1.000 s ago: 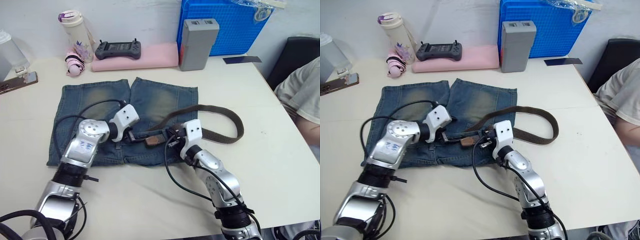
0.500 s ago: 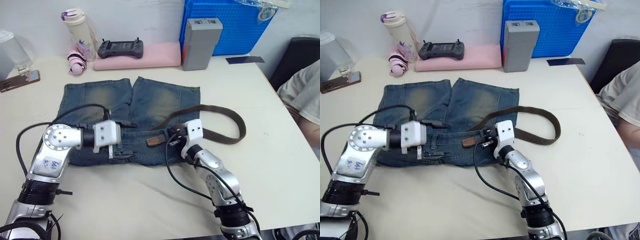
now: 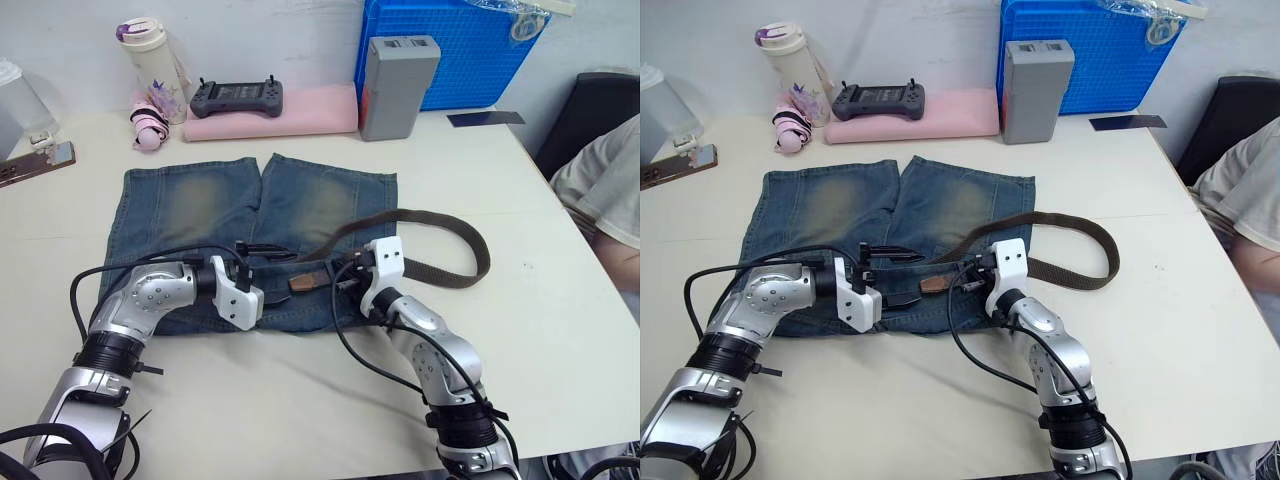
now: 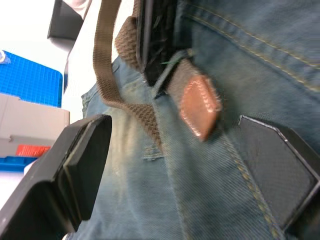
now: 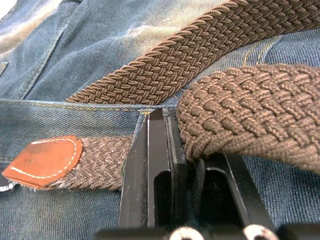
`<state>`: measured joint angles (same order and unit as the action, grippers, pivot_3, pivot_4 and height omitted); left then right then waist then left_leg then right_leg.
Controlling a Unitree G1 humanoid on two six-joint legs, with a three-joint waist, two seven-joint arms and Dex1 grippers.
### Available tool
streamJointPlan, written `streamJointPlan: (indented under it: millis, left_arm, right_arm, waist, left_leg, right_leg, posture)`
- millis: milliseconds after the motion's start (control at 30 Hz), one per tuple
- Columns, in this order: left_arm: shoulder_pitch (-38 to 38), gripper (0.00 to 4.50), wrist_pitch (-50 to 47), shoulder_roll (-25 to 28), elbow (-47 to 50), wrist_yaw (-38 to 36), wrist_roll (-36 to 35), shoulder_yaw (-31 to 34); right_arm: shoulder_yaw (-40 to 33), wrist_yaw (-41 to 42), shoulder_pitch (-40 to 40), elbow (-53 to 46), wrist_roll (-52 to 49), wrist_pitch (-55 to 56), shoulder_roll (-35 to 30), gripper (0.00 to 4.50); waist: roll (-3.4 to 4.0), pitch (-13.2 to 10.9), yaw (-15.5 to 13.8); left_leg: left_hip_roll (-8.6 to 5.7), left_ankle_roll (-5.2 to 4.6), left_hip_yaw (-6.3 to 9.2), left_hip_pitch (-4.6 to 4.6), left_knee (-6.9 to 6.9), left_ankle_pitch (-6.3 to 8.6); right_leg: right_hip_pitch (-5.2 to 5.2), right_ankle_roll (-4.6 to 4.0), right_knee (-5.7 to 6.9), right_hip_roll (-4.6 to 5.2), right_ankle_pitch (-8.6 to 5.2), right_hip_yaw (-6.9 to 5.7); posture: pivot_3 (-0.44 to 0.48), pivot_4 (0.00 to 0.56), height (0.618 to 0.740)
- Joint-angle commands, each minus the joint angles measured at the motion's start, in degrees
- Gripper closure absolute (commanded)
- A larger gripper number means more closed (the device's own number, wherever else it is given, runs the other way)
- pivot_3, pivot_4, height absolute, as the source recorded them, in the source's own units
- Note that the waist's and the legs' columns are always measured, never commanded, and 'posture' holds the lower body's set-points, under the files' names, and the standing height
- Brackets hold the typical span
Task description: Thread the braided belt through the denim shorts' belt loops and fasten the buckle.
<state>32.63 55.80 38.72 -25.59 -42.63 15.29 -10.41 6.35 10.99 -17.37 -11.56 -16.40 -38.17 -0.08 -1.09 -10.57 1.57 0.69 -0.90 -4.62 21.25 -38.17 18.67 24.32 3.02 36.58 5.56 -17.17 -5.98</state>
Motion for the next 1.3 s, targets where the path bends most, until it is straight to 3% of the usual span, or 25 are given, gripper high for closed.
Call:
streamJointPlan:
  millis: [33, 333, 433, 667, 700, 767, 900, 1033, 1100, 1233, 1300]
  left_arm:
    - [1.7, 0.07, 2.3, 0.5, -1.7, 2.2, 1.9, -1.1]
    - [5.2, 0.07, 4.3, -0.7, -4.8, 8.3, 8.5, -3.9]
    - [5.4, 0.91, 4.4, -0.7, -4.8, 9.6, 9.6, -4.8]
    - [5.6, 4.17, 4.0, -0.2, -4.5, 11.6, 12.4, -6.1]
    - [5.6, 4.49, 3.9, -0.1, -4.3, 12.0, 12.7, -6.2]
    - [5.5, 4.49, 4.0, 0.0, -3.9, 12.8, 13.1, -6.1]
    - [4.7, 4.5, 3.6, 0.3, -2.8, 13.6, 13.2, -6.2]
    - [3.7, 4.5, 2.8, 0.4, -1.7, 13.9, 13.1, -6.6]
    - [3.3, 4.5, 2.4, 0.5, -1.5, 14.0, 12.8, -6.8]
    - [3.1, 4.5, 2.0, 0.6, -1.4, 13.9, 12.4, -7.5]
    - [3.1, 4.5, 2.0, 0.7, -1.5, 13.8, 12.3, -7.7]
  right_arm:
    - [0.2, -0.9, 0.6, 0.9, 0.5, -2.4, 0.0, 4.5]
    - [0.9, -1.1, 0.8, 0.9, 0.5, -2.5, 0.5, 4.5]
    - [0.8, -1.1, 0.8, 0.7, 0.5, -2.5, 0.4, 4.5]
    - [0.7, -0.8, 0.8, -0.6, 0.2, -2.8, 0.1, 4.5]
    - [0.4, -0.7, 0.9, -1.3, -0.4, -3.0, 0.2, 4.5]
    - [-1.0, -0.5, 1.0, -3.0, -1.9, -4.1, 0.4, 4.5]
    - [-5.7, 0.8, 1.0, -8.4, -7.8, -8.4, 0.1, 2.87]
    - [-11.3, 1.3, 0.9, -16.1, -16.0, -16.8, -2.3, 0.74]
    - [-14.0, 2.7, 1.2, -20.9, -22.0, -22.1, -4.7, 0.03]
    - [-14.9, 8.9, 3.0, -29.9, -31.9, -29.3, -14.7, 0.03]
    - [-12.3, 14.0, 5.1, -33.5, -32.0, -27.5, -21.4, 0.03]
  waist:
    - [-0.01, 0.0, 0.0]
    - [-0.04, 0.0, 0.0]
    - [-0.05, 0.0, 0.0]
    - [-0.07, 0.0, 0.0]
    - [-0.06, 0.1, 0.0]
    - [-0.06, 0.1, 0.0]
    - [-0.06, 0.1, 0.0]
    - [-0.05, 0.0, 0.1]
    - [-0.05, 0.0, 0.0]
    - [-0.06, 0.0, -0.1]
    - [-0.06, 0.0, 0.0]
  left_leg:
    - [0.0, 0.0, 0.0, 0.0, 0.0, 0.0]
    - [0.0, 0.0, -0.01, -0.02, 0.0, 0.0]
    - [0.0, 0.0, -0.01, -0.02, 0.0, -0.01]
    - [0.0, 0.0, -0.03, -0.05, 0.0, -0.01]
    - [0.0, 0.0, -0.03, -0.06, 0.0, -0.01]
    - [0.0, 0.01, -0.03, -0.06, 0.0, -0.01]
    - [0.0, 0.0, -0.04, -0.04, 0.0, -0.01]
    - [0.0, 0.01, -0.04, -0.04, 0.01, -0.01]
    - [0.0, 0.01, -0.03, -0.03, 0.01, -0.01]
    - [0.0, -0.05, -0.03, 0.0, -0.01, 0.03]
    - [0.0, -0.09, -0.03, -0.02, 0.02, 0.05]
  right_leg:
    - [0.0, 0.0, 0.01, 0.01, 0.0, 0.0]
    - [0.0, 0.0, 0.08, 0.0, 0.0, -0.01]
    - [0.0, 0.0, 0.08, 0.0, 0.0, 0.0]
    - [0.0, 0.0, 0.1, 0.0, 0.0, 0.0]
    - [0.0, 0.0, 0.1, 0.0, 0.0, 0.0]
    - [0.0, 0.0, 0.12, 0.0, 0.0, 0.0]
    - [0.0, 0.0, 0.12, 0.01, 0.0, 0.0]
    - [0.02, 0.0, 0.14, -0.01, 0.0, 0.01]
    - [0.02, 0.0, 0.15, -0.01, 0.0, 0.01]
    - [0.02, 0.0, 0.11, 0.01, 0.0, 0.01]
    - [0.01, 0.0, 0.04, -0.01, 0.0, 0.01]
  posture:
    - [0.0, 0.15, 0.728]
    - [0.0, 0.15, 0.728]
    - [0.0, 0.15, 0.728]
    - [0.0, 0.15, 0.728]
    - [0.0, 0.15, 0.728]
    - [0.0, 0.15, 0.728]
    - [0.0, 0.15, 0.728]
    - [0.0, 0.15, 0.728]
    - [0.0, 0.15, 0.728]
    - [0.0, 0.15, 0.728]
    - [0.0, 0.15, 0.728]
